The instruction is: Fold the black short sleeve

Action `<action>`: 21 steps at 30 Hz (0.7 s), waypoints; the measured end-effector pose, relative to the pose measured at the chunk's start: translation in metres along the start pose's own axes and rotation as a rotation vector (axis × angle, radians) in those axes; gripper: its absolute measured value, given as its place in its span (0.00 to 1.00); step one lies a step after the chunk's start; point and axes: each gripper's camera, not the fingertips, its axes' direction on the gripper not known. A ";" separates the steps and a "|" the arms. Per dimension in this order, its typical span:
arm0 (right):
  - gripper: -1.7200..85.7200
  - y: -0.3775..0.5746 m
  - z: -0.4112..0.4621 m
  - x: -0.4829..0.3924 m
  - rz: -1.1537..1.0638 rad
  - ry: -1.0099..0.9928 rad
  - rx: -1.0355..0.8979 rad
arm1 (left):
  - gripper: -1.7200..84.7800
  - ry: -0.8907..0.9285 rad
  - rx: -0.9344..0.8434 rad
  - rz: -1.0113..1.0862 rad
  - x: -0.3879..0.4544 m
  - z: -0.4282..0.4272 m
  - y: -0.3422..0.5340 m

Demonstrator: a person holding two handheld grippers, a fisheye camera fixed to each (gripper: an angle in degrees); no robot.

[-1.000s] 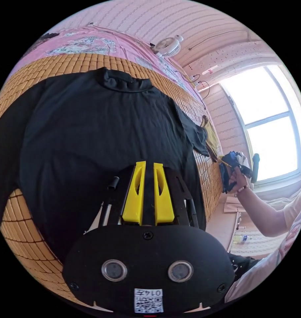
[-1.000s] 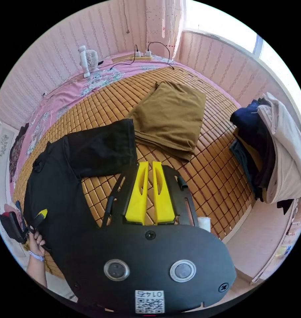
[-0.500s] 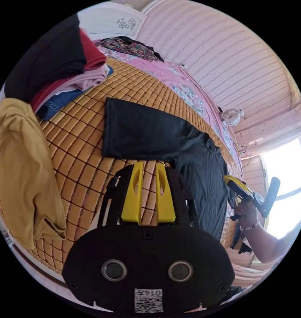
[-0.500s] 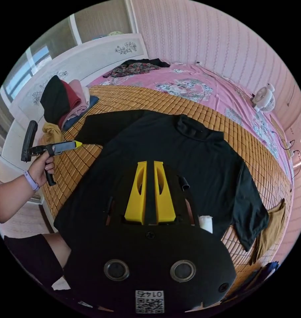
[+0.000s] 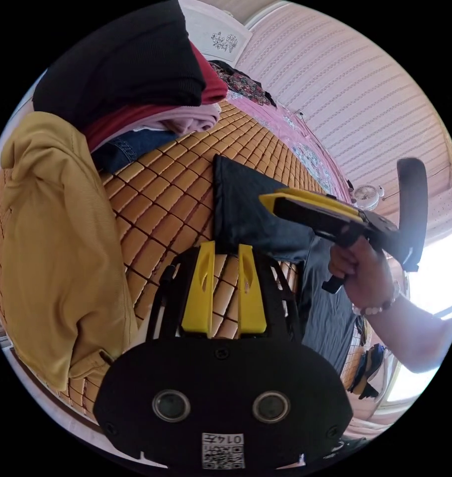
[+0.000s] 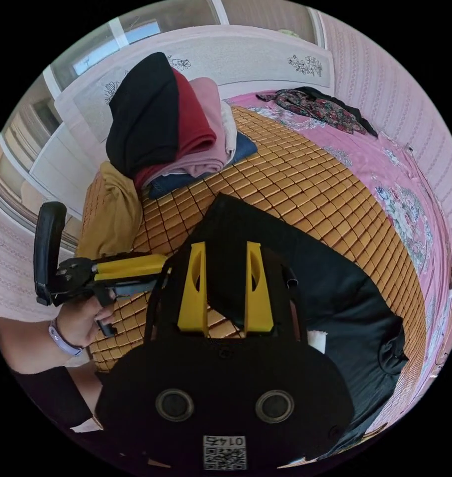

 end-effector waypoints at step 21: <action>0.04 -0.068 0.077 -0.020 -0.153 0.153 -0.051 | 0.08 -0.069 0.025 0.032 -0.005 0.000 0.025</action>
